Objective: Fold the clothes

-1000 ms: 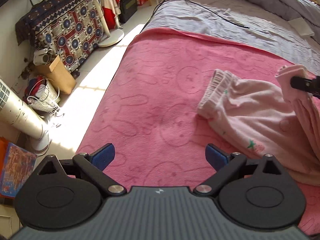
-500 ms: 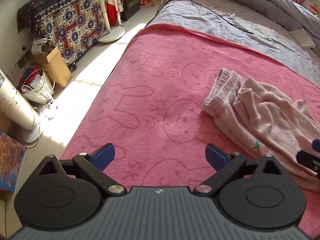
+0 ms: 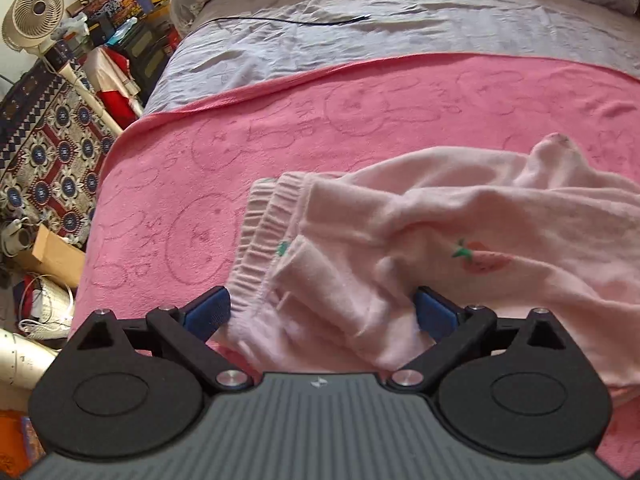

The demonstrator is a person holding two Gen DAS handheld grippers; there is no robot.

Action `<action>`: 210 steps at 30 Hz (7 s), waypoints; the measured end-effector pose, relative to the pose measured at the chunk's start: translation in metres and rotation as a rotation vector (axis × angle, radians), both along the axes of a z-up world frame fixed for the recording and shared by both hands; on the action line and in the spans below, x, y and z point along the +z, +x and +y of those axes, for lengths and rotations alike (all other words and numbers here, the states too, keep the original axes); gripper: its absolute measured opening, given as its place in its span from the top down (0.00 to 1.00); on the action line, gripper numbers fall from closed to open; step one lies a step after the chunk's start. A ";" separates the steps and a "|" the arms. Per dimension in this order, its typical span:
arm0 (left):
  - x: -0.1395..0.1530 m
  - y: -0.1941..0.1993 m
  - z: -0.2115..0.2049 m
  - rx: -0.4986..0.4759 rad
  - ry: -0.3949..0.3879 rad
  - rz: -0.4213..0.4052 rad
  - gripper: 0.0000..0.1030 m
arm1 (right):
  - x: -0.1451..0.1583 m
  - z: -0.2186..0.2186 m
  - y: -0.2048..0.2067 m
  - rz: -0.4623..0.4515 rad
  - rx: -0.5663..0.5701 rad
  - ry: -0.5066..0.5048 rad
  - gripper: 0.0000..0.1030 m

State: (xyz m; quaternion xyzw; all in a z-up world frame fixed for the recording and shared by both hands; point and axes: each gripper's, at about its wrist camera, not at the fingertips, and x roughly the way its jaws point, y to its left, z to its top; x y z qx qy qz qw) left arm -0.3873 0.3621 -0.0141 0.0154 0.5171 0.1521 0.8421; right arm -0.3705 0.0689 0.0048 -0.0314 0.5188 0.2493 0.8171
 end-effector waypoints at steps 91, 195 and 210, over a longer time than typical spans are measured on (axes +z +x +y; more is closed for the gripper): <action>-0.011 0.115 -0.275 -0.628 -0.354 0.029 0.97 | -0.040 -0.114 -0.004 0.463 -0.407 0.363 0.89; 0.029 0.005 -0.163 -0.593 -0.048 -0.042 0.29 | -0.005 -0.112 0.103 0.401 -0.406 0.533 0.84; -0.008 0.021 -0.173 -0.576 -0.102 0.093 0.17 | -0.052 -0.169 0.102 0.432 -0.529 0.254 0.72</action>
